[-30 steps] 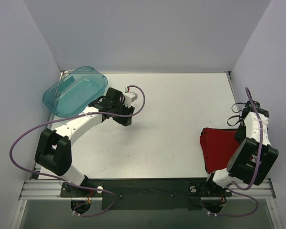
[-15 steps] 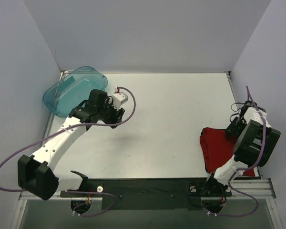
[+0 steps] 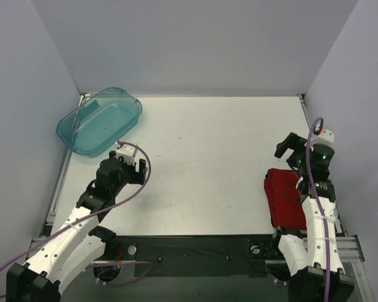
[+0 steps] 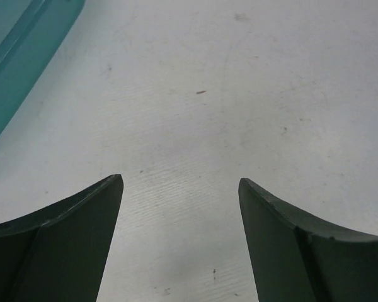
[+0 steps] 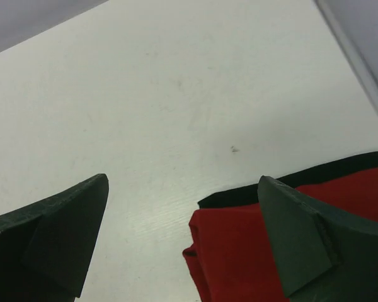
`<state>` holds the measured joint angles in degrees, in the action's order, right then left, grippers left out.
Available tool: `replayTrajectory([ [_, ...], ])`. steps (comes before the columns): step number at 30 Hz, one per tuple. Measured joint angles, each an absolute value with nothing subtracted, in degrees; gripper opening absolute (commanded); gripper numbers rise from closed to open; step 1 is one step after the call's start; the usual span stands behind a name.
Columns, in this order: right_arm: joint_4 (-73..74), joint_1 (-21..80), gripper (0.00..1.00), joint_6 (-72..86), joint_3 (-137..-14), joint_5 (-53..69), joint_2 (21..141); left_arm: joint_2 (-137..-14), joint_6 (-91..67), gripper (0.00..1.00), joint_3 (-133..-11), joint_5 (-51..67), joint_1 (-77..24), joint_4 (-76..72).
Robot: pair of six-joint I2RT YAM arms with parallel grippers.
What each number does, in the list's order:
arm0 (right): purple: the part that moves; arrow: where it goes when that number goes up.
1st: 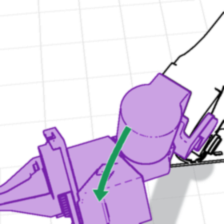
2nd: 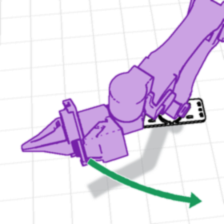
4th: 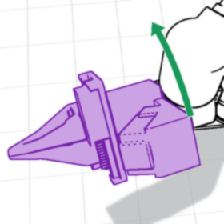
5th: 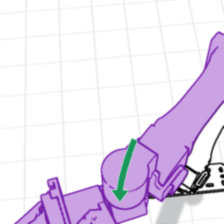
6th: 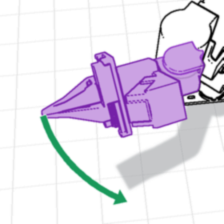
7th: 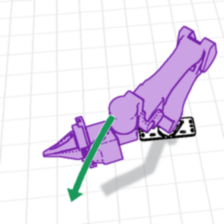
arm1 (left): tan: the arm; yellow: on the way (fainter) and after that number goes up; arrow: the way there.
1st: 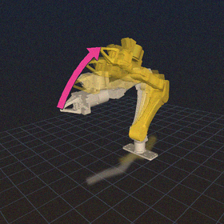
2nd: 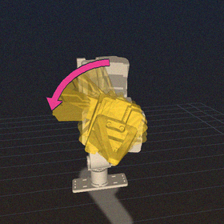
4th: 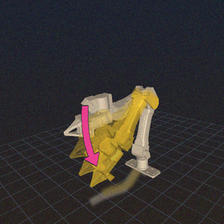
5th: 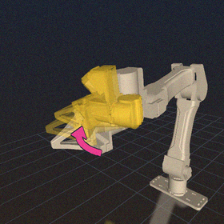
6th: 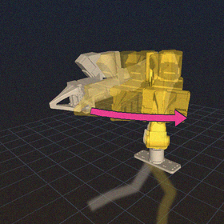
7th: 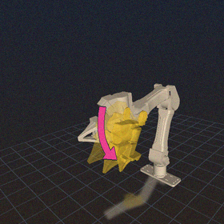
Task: Fold and stack the t-shirts
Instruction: Put the neatly folded tshirt into the corner of the board with the right arm
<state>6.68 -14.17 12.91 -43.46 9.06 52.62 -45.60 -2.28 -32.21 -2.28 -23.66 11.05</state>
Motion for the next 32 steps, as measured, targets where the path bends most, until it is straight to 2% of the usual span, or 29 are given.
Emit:
replayTrajectory([
  [5, -10.3, -11.8, 1.0, 15.6, -22.6, 16.5, 42.4, -42.5, -5.2, 0.88, -20.4, -12.3, -22.3, 1.7],
  [10, -13.6, -7.0, 1.0, 15.5, -10.2, 16.7, 37.5, -39.8, -4.9, 0.88, -10.5, -20.6, -20.4, -9.3],
  [18, -18.5, -6.3, 1.0, 14.8, -8.2, 12.8, 32.2, -37.0, -4.3, 0.88, -5.5, -22.7, -18.3, -16.8],
  [30, -18.9, -5.5, 1.0, 13.8, -8.2, 11.2, 33.3, -33.8, -6.7, 0.89, -5.5, -23.2, -17.8, -16.0],
  [32, -18.9, -5.5, 1.0, 13.8, -8.2, 11.1, 33.3, -33.3, -6.8, 0.93, -5.4, -23.2, -17.8, -15.9],
])
